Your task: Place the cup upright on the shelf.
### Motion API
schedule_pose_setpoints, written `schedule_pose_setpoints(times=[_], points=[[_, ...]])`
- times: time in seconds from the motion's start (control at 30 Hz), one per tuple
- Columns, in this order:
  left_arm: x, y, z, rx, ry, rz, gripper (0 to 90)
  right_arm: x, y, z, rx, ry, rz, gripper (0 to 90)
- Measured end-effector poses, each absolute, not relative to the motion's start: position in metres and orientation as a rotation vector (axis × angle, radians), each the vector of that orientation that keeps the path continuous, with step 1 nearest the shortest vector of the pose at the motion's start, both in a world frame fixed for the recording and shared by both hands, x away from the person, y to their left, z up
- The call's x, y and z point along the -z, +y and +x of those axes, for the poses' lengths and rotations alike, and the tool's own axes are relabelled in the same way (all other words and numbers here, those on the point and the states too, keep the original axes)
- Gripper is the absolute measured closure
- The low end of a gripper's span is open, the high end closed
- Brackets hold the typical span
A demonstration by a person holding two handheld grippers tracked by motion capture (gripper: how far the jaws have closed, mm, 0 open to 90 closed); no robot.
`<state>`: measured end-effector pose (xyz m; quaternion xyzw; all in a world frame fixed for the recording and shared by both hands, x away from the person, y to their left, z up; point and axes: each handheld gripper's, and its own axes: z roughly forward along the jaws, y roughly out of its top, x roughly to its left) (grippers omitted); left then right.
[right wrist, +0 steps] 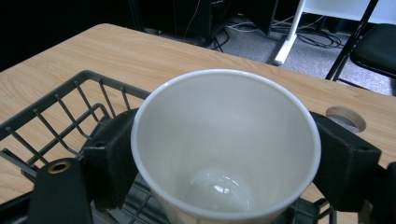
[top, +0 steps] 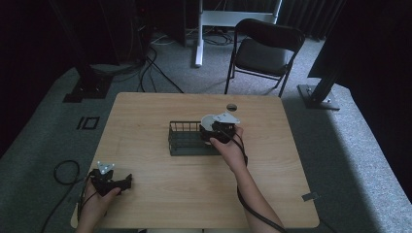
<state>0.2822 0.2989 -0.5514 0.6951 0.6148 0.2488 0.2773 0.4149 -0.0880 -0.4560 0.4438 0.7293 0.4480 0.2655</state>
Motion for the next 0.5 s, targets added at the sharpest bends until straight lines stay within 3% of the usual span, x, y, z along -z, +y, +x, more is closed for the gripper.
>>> schedule_pose_setpoints(times=[0.43,0.5], points=[[0.5514,0.2989,0.2821,-0.668,1.651,1.867,2.4,0.4566,-0.0864,0.4133,-1.22,1.989,1.172,18.2],[0.5514,0.2989,0.2822,-0.668,1.651,1.867,2.4,0.457,-0.0853,0.4124,-1.216,1.992,1.157,14.2]])
